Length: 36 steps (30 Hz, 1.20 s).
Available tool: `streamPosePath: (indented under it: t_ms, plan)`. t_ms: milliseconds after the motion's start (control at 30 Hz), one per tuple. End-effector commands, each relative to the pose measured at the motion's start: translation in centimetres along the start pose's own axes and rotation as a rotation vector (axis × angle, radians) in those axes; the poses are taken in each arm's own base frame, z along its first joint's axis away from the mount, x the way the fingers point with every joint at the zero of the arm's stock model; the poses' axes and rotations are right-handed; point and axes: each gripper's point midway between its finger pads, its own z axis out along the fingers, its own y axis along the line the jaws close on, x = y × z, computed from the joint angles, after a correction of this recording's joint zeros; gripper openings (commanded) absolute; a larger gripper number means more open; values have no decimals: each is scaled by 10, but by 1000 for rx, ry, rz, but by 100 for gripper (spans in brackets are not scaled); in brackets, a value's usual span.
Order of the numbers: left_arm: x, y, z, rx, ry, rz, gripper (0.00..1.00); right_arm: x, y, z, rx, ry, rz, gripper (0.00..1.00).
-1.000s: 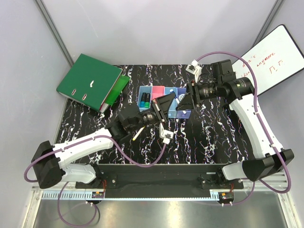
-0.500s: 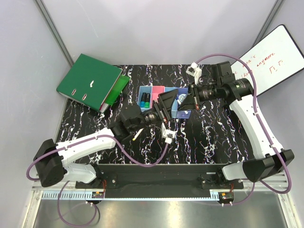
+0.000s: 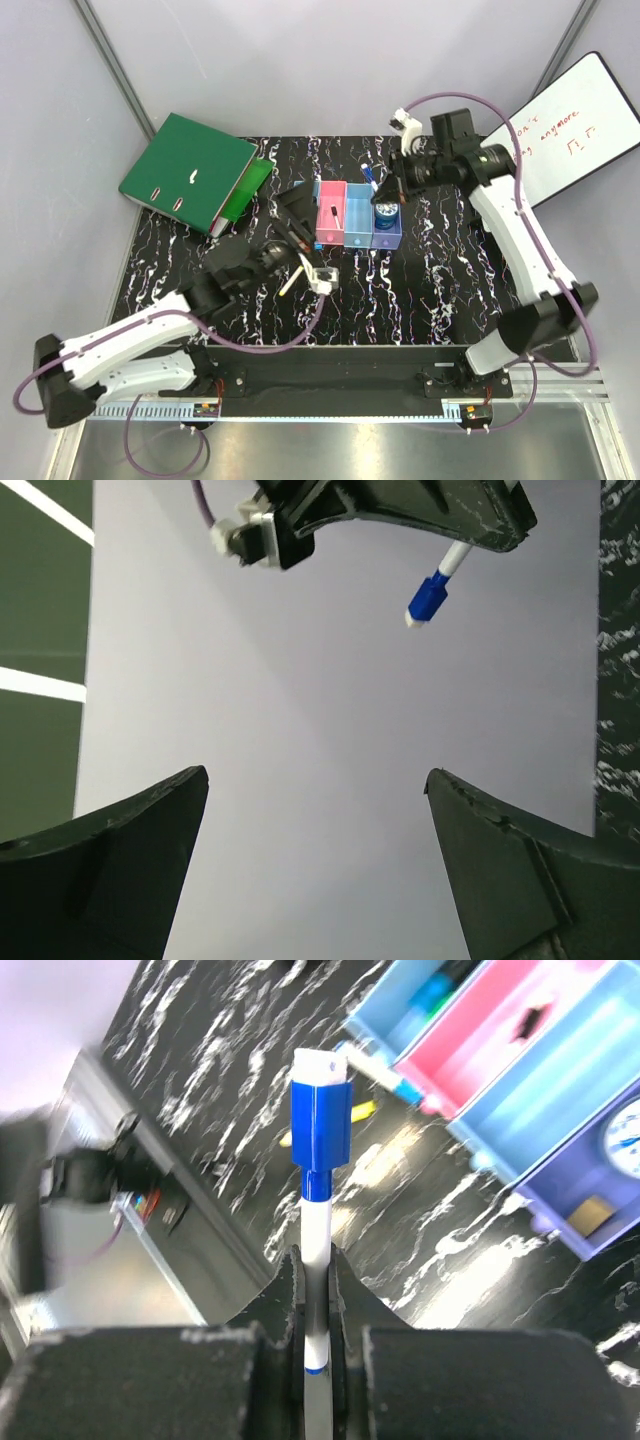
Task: Sort the stationery into containers
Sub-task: Place the pen in the storage box.
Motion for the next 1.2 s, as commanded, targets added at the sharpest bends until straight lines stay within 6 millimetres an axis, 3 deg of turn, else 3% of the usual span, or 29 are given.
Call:
streamPosePath:
  t_ms: [0, 133, 167, 233, 267, 300, 367, 433, 567, 767, 967, 1167]
  plan:
    - [37, -25, -35, 145, 238, -250, 99, -50, -38, 35, 119, -79, 49, 0]
    - [47, -43, -57, 192, 327, -358, 99, -70, -57, 75, 120, -67, 86, 0]
    - [47, -48, -60, 199, 334, -383, 99, -64, -68, 98, 114, -26, 106, 0]
    - [50, -55, -67, 209, 360, -398, 99, -74, -71, 112, 100, -31, 103, 0]
    - [50, -57, -69, 209, 363, -418, 99, -65, -83, 134, 98, 7, 128, 0]
    - [52, -62, -73, 226, 372, -422, 99, -74, -83, 140, 90, -8, 123, 0]
    - [53, -67, -76, 240, 382, -430, 99, -65, -99, 166, 84, 27, 153, 0]
    - [56, -72, -78, 257, 391, -425, 99, -71, -105, 177, 76, 17, 154, 0]
    - [58, -70, -76, 259, 383, -425, 99, -56, -125, 211, 73, 59, 182, 0]
    - [65, -63, -65, 244, 392, -438, 99, -34, -132, 239, 69, 112, 213, 0]
    - [70, -58, -59, 231, 385, -428, 99, -14, -139, 246, 79, 157, 236, 0]
    - [75, -54, -55, 214, 387, -428, 99, 5, -133, 246, 80, 203, 248, 0]
